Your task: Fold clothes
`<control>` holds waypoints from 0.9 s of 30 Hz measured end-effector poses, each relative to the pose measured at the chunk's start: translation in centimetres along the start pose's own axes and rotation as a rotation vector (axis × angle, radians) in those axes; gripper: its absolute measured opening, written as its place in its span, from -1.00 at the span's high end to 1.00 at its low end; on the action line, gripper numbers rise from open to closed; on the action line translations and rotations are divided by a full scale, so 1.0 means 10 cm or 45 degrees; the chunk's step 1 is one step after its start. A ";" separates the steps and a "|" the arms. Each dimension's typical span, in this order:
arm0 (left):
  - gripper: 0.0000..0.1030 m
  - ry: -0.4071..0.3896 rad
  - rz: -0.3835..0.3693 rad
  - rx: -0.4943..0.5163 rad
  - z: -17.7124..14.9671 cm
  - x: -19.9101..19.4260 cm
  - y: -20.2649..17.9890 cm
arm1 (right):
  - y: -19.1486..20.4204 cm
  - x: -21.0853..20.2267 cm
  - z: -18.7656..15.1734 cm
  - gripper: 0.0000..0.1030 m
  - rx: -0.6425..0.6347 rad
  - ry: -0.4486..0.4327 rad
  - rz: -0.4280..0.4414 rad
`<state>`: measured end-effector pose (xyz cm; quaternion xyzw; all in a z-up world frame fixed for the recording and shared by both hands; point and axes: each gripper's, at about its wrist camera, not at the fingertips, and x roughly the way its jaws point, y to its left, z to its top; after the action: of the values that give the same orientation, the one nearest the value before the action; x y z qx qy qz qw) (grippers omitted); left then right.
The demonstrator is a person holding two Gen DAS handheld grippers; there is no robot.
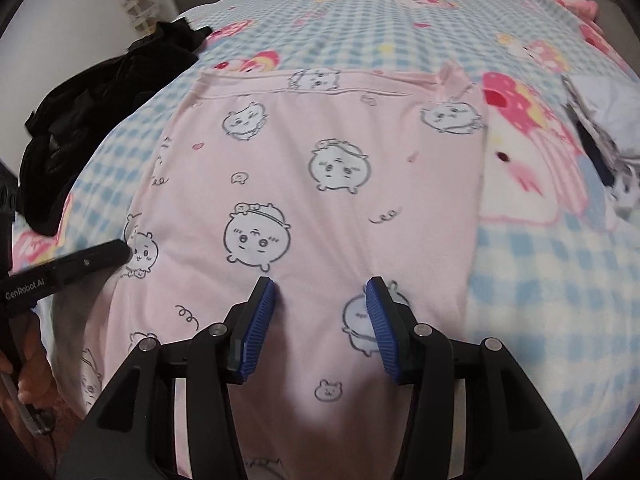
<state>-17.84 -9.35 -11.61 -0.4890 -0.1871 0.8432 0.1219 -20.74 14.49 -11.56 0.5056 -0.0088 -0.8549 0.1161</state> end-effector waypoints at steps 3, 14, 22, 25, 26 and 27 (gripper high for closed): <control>0.97 0.017 -0.028 0.064 -0.02 0.00 -0.10 | 0.20 -0.24 0.08 0.06 -0.058 -0.055 0.049; 0.81 0.047 0.111 0.192 -0.12 0.05 -0.22 | 0.31 0.10 -0.21 0.05 -0.051 0.049 0.172; 0.29 0.015 0.153 0.235 -0.11 0.10 -0.31 | 0.23 0.04 -0.32 0.08 -0.053 -0.005 0.146; 0.22 -0.013 0.198 0.288 -0.12 0.13 -0.38 | 0.22 -0.03 -0.31 0.09 -0.029 -0.013 0.132; 0.22 -0.020 0.212 0.296 -0.12 0.15 -0.39 | 0.21 -0.08 -0.30 0.09 -0.010 -0.015 0.130; 0.22 -0.023 0.221 0.300 -0.11 0.17 -0.39 | 0.19 -0.13 -0.28 0.09 0.006 -0.023 0.125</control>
<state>-17.64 -5.02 -11.73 -0.4782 -0.0451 0.8710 0.1034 -17.35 13.16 -11.57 0.4971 -0.0368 -0.8527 0.1567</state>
